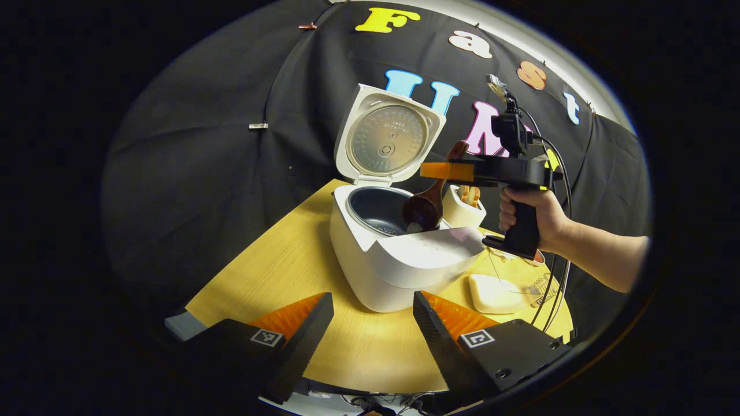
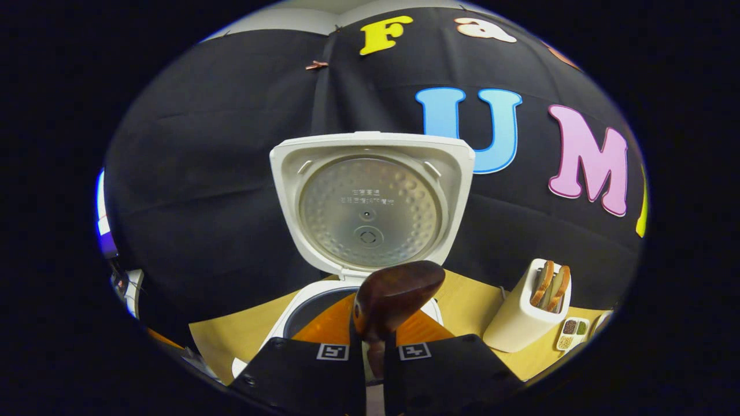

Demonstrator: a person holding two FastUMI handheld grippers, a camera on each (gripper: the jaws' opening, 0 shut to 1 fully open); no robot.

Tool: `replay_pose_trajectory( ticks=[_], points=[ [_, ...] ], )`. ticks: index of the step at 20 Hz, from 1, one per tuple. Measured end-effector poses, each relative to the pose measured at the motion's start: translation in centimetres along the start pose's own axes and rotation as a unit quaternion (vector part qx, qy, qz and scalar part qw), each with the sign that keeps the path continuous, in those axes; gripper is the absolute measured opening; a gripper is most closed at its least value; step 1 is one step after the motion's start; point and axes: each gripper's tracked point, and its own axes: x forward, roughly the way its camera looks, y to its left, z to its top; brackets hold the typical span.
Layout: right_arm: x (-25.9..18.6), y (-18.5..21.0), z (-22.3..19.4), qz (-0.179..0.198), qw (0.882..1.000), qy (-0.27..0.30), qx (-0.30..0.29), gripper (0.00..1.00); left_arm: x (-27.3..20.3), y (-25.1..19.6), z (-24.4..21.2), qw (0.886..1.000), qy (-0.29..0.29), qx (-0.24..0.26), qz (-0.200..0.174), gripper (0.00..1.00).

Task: Close the left gripper, press the button to open the rice cooker; take a wooden spoon from the chopstick holder with the right hand, scoop a spoonful of rice and pour it into the rice cooker, then put the wooden spoon back into the chopstick holder.

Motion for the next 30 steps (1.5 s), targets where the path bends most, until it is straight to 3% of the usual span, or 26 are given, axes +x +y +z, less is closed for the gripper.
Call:
replay_pose_trajectory(
  ticks=[2, 5, 15, 16, 17, 23, 24, 25, 30],
  points=[
    [0.0, 0.8, -0.1, 0.02, 1.0, 0.002, 0.004, 0.16, -0.1, -0.1, -0.1, 1.0, 0.0, 0.001, 0.0, 0.96],
    [-0.6, 0.4, 0.1, 0.018, 1.0, 0.0, 0.012, 0.16, -0.1, -0.3, -0.4, 1.0, 0.001, -0.003, 0.0, 0.96],
    [-3.9, -4.1, 2.9, -0.04, 0.995, -0.045, 0.078, 0.16, -0.2, -2.1, 0.6, 1.0, -0.011, 0.006, -0.01, 0.96],
    [-4.7, -4.8, 3.4, -0.047, 0.994, -0.053, 0.083, 0.12, -0.3, -2.6, 0.7, 1.0, -0.016, 0.008, -0.014, 0.96],
    [-5.5, -5.5, 3.8, -0.053, 0.993, -0.062, 0.09, 0.16, -0.3, -3.2, 1.0, 1.0, -0.019, 0.011, -0.017, 0.96],
    [-11.6, -11.9, 4.0, -0.1, 0.984, -0.078, 0.129, 0.16, -0.2, -7.3, 2.3, 0.998, -0.036, 0.028, -0.035, 0.96],
    [-12.9, -13.3, 3.9, -0.11, 0.981, -0.08, 0.137, 0.12, 0.0, -8.0, 2.2, 0.998, -0.039, 0.031, -0.035, 0.96],
    [-14.2, -14.8, 3.8, -0.123, 0.978, -0.083, 0.144, 0.16, 0.1, -8.7, 2.2, 0.998, -0.042, 0.034, -0.032, 0.96],
    [-22.2, -23.0, 2.1, -0.189, 0.961, -0.096, 0.179, 0.16, 0.4, -13.0, 0.3, 0.998, -0.034, 0.022, -0.039, 0.96]
  ],
)
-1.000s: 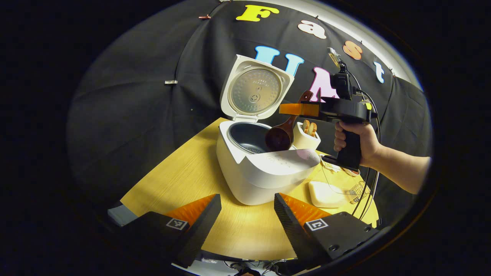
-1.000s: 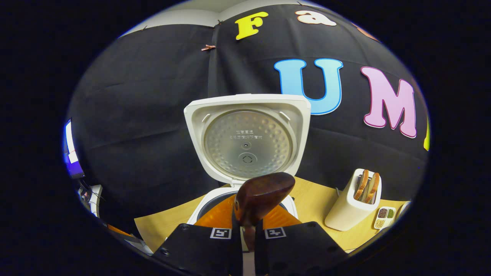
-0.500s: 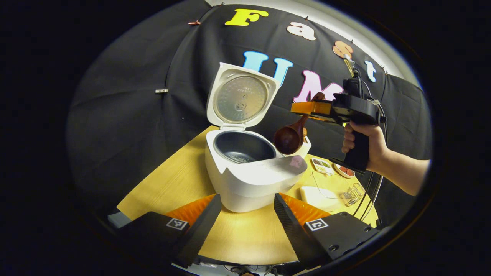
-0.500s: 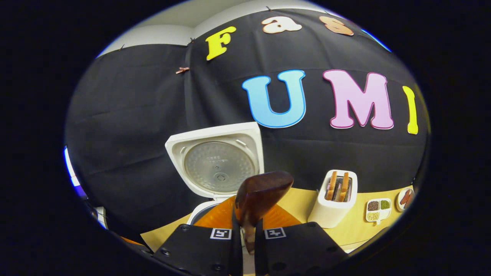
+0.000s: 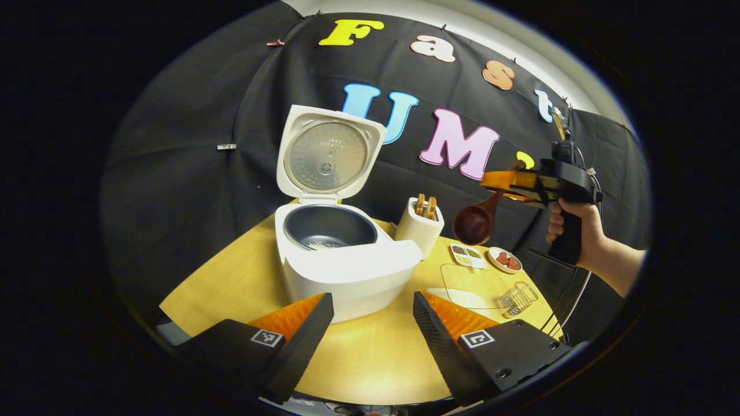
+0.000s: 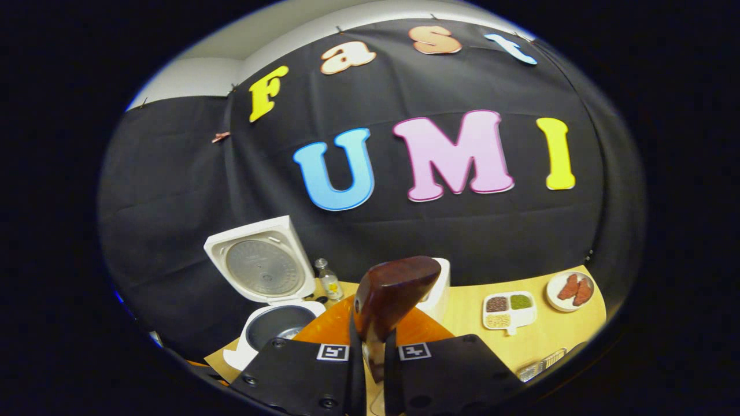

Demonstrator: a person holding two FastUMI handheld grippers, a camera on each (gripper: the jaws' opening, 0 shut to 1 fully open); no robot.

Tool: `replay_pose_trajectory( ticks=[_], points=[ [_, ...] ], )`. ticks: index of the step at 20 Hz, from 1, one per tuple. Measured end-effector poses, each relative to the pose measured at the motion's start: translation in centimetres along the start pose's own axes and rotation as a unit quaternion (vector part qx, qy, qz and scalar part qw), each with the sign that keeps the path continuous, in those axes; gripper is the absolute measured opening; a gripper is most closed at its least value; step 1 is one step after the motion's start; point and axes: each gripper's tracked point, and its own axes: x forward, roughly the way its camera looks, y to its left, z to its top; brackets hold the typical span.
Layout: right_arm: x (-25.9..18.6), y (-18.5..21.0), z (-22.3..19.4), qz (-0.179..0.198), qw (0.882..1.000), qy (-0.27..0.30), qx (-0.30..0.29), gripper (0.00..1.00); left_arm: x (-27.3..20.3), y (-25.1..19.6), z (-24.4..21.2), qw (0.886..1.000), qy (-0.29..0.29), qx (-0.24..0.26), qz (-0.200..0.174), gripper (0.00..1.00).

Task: Close the left gripper, press the button to open the rice cooker; take a wooden spoon from the chopstick holder with the right hand, scoop a spoonful of rice and pour it into the rice cooker, then put the wooden spoon back into the chopstick holder.

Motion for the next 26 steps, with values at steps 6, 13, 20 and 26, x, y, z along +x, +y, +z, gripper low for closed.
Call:
replay_pose_trajectory(
  ticks=[6, 13, 20, 26],
  points=[
    [-6.0, -14.0, 0.8, -0.104, 0.994, -0.004, 0.04, 0.16, 0.8, -5.4, -0.6, 1.0, 0.008, -0.003, -0.007, 0.96],
    [-9.0, -24.9, -2.3, -0.167, 0.98, 0.013, 0.108, 0.16, 1.8, -9.7, -0.1, 1.0, 0.01, 0.013, 0.009, 0.96],
    [-9.2, -30.5, -8.8, -0.187, 0.969, 0.073, 0.142, 0.16, 2.3, -12.6, 0.4, 0.999, -0.001, 0.006, 0.053, 0.96],
    [-8.0, -31.8, -12.9, -0.181, 0.961, 0.108, 0.178, 0.16, 1.6, -14.8, 0.9, 0.997, -0.004, -0.009, 0.079, 0.96]
  ],
)
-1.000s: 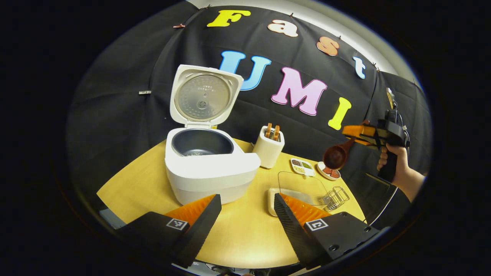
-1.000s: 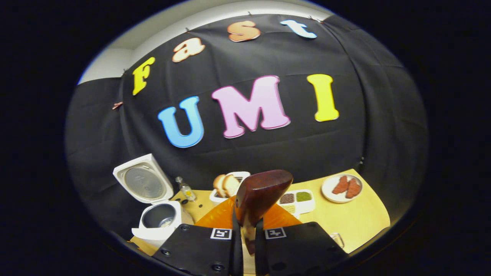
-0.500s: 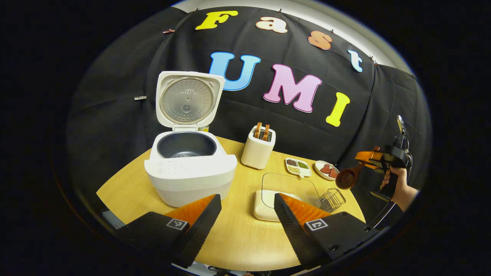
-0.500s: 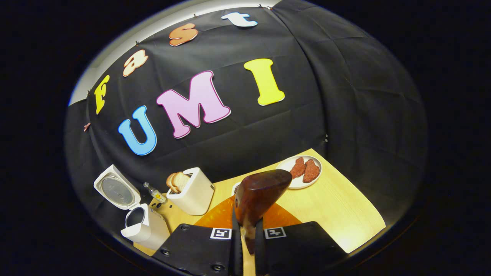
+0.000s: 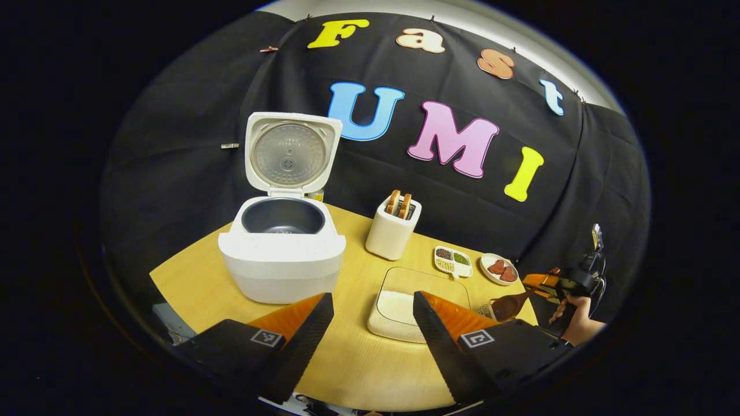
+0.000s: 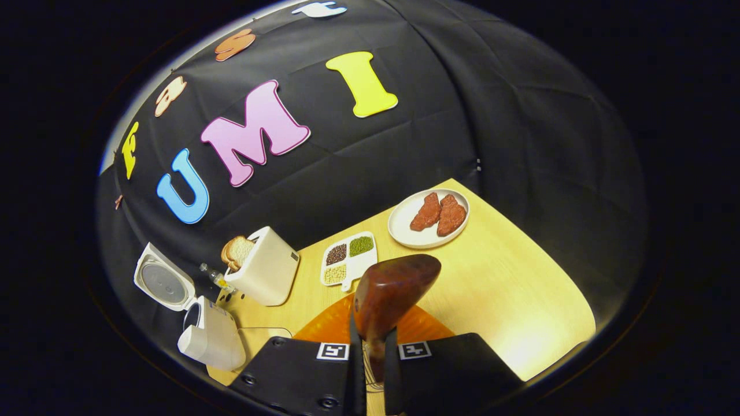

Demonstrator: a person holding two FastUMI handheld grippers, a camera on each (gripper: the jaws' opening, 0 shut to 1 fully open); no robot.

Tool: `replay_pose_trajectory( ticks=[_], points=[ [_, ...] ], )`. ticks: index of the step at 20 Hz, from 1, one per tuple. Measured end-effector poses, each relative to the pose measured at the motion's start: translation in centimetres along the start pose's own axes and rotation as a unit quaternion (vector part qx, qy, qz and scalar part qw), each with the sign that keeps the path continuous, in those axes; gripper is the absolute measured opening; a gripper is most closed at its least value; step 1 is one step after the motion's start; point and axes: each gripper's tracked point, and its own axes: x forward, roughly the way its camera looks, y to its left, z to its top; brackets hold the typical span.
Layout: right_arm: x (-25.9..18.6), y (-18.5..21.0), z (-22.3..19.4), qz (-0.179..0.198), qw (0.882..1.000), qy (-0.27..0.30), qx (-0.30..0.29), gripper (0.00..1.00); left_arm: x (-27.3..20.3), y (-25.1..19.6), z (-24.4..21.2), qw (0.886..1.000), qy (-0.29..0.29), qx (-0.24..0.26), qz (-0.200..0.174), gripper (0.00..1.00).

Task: Close the left gripper, press the button to open the rice cooker; take a wooden spoon from the chopstick holder with the right hand, scoop a spoonful of rice and pour it into the rice cooker, then put the wooden spoon back into the chopstick holder.

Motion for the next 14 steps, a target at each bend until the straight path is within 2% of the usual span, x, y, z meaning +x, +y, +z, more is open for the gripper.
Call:
replay_pose_trajectory(
  ticks=[5, 9, 10, 11, 12, 13, 14],
  points=[
    [1.0, -0.8, -2.8, -0.014, 1.0, 0.026, -0.008, 0.18, -0.9, 0.9, 0.4, 1.0, -0.004, 0.016, 0.025, 0.96],
    [0.6, -1.5, -3.1, -0.033, 0.999, 0.025, 0.008, 0.22, -1.6, 2.8, 2.0, 0.999, -0.018, 0.005, 0.042, 0.96],
    [0.5, -1.3, -3.0, -0.033, 0.999, 0.022, 0.011, 0.15, -1.7, 3.3, 2.6, 0.999, -0.023, -0.001, 0.047, 0.96],
    [0.1, -1.5, -2.7, -0.038, 0.999, 0.017, 0.01, 0.28, -1.9, 4.0, 3.7, 0.998, -0.032, -0.007, 0.052, 0.96],
    [-0.2, -1.8, -2.6, -0.047, 0.999, 0.014, 0.006, 0.34, -1.8, 4.5, 4.9, 0.998, -0.042, -0.008, 0.055, 0.96],
    [-0.7, -1.8, -2.6, -0.051, 0.999, 0.012, 0.004, 0.48, -1.7, 5.3, 6.3, 0.997, -0.051, -0.005, 0.057, 0.95],
    [-1.3, -1.4, -2.5, -0.049, 0.999, 0.011, 0.002, 0.52, -1.5, 6.2, 7.7, 0.996, -0.06, 0.0, 0.061, 0.96]
  ],
)
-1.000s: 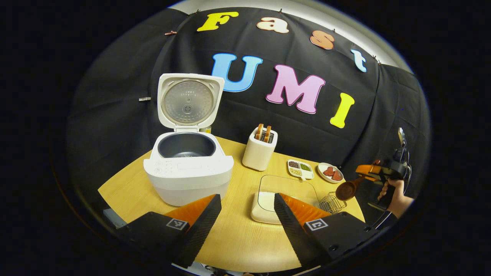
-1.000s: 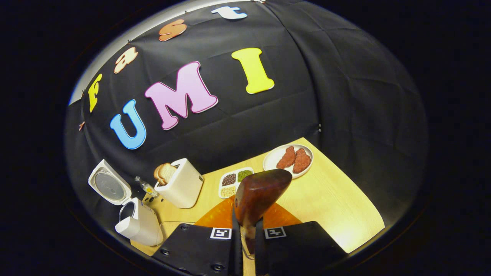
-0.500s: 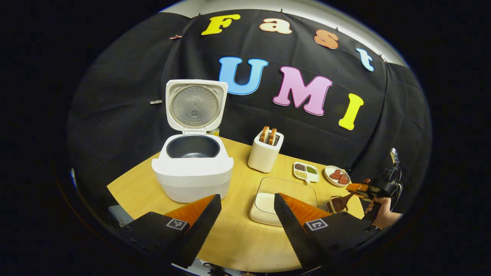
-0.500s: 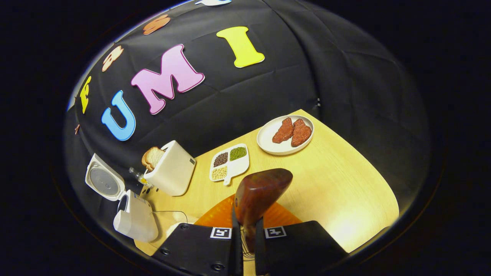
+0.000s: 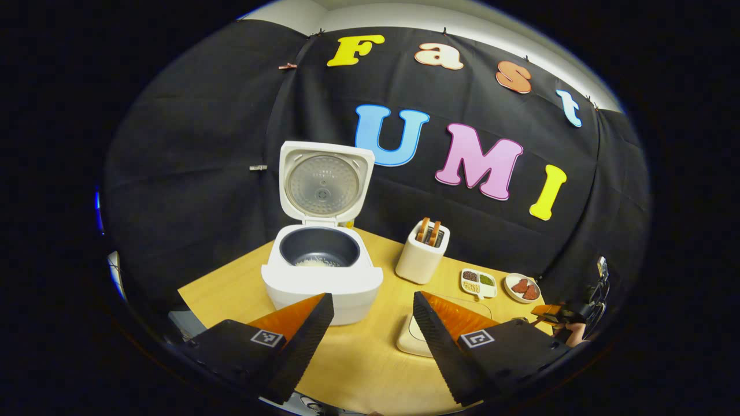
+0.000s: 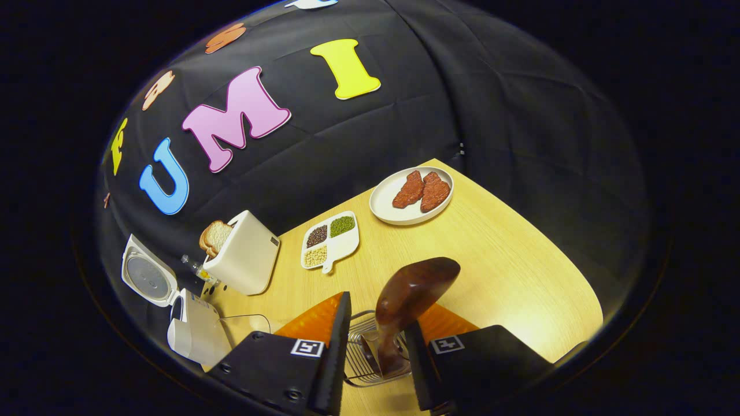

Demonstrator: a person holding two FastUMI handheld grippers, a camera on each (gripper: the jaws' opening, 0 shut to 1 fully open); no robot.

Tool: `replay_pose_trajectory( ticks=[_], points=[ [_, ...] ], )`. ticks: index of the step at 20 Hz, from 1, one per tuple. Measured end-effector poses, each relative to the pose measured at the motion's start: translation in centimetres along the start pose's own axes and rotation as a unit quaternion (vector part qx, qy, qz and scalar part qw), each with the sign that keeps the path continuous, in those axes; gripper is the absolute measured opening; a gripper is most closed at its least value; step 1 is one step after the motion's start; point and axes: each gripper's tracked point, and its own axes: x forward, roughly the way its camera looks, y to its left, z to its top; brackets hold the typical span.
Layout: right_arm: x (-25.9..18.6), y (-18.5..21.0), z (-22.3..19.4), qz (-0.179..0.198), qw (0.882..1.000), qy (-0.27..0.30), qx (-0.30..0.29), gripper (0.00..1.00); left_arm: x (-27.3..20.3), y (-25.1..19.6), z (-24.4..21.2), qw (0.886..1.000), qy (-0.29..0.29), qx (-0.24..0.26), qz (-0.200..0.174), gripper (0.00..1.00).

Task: Close the left gripper, press the button to open the rice cooker; take a wooden spoon from the chopstick holder with the right hand, scoop a spoonful of rice and pour it into the rice cooker, then put the wooden spoon back into the chopstick holder.

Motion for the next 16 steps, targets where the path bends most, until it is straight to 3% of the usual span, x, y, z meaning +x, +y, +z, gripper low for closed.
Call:
replay_pose_trajectory(
  ticks=[3, 11, 16],
  points=[
    [-2.1, -0.1, 0.6, -0.012, 0.999, -0.016, -0.027, 0.99, 1.4, 2.9, 4.1, 0.999, -0.03, 0.021, 0.017, 0.96],
    [-10.1, 1.5, 4.4, -0.042, 0.988, -0.11, -0.098, 0.98, 6.8, 6.5, 16.4, 0.996, -0.049, 0.061, 0.033, 0.96],
    [-14.8, 3.5, 6.0, -0.046, 0.978, -0.153, -0.132, 0.98, 9.7, 6.0, 22.6, 0.996, -0.066, 0.062, 0.008, 0.95]
  ],
)
